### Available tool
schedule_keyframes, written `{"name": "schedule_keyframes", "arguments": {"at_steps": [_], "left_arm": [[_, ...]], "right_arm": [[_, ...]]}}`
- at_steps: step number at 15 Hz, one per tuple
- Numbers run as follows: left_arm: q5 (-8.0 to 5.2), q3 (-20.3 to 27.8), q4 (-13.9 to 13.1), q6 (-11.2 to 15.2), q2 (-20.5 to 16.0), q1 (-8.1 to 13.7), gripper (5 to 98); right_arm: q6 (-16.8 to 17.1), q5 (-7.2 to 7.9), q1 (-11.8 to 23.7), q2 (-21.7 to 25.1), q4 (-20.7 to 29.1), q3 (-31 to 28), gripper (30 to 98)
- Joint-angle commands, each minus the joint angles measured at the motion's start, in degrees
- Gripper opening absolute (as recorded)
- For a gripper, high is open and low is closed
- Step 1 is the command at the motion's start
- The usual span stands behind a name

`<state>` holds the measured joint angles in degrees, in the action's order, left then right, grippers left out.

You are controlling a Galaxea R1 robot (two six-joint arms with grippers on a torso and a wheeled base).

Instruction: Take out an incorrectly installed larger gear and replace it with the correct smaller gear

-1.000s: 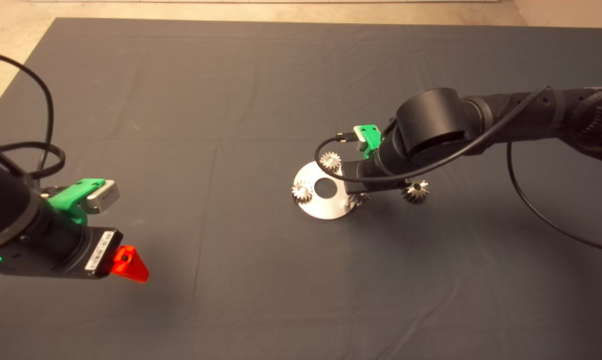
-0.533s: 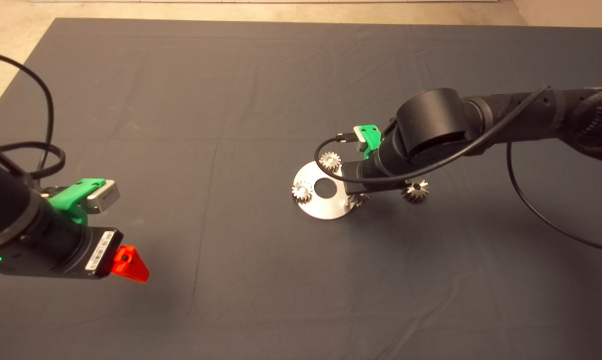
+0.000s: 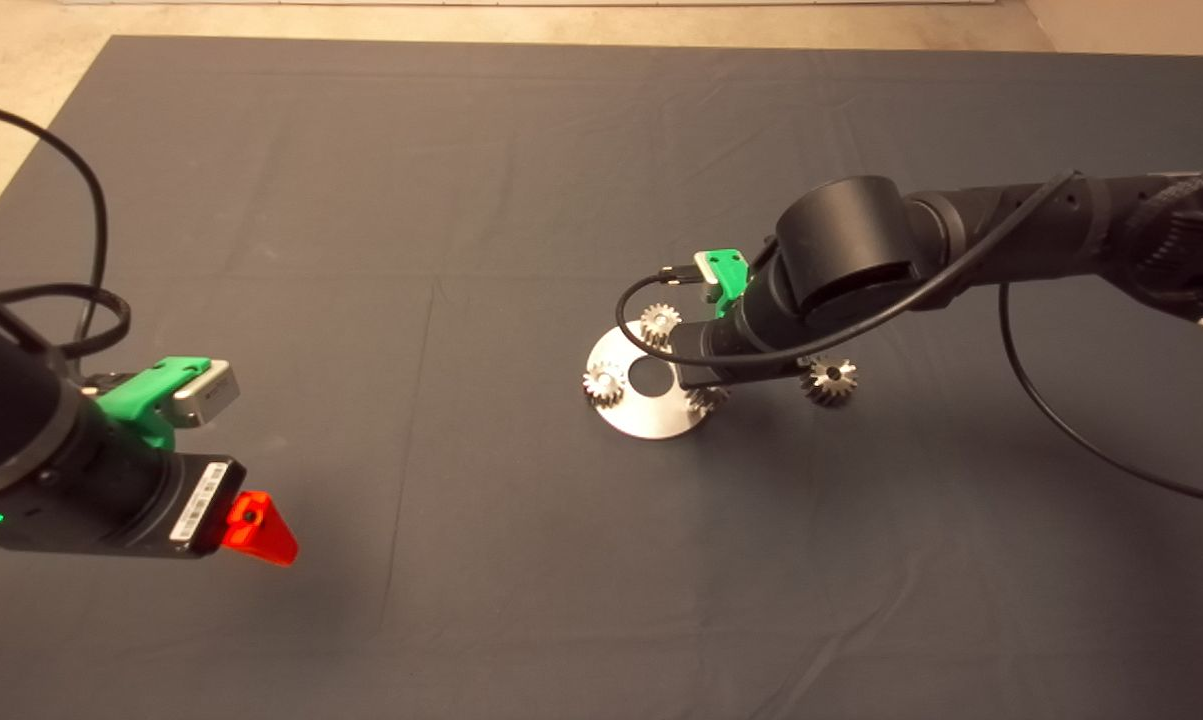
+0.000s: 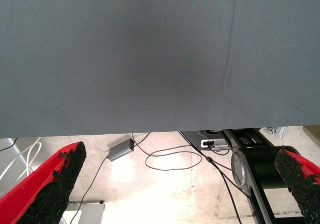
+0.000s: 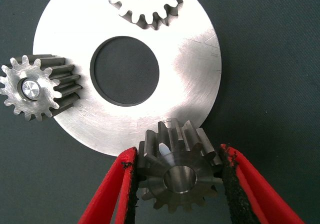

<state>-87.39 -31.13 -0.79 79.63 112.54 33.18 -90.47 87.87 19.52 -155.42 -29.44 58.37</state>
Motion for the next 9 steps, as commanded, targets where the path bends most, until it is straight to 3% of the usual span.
{"name": "schedule_keyframes", "arguments": {"at_steps": [1, 9], "left_arm": [[-5.33, 0.0, 0.4, -0.3, 0.0, 0.0, 98.2], [-5.33, 0.2, 0.4, -0.3, -0.1, 0.0, 98.2]], "right_arm": [[-0.3, 7.13, 0.8, -0.2, -1.5, 0.1, 38.4], [-0.2, 7.13, -1.3, -0.5, 0.5, 0.1, 38.5]]}}
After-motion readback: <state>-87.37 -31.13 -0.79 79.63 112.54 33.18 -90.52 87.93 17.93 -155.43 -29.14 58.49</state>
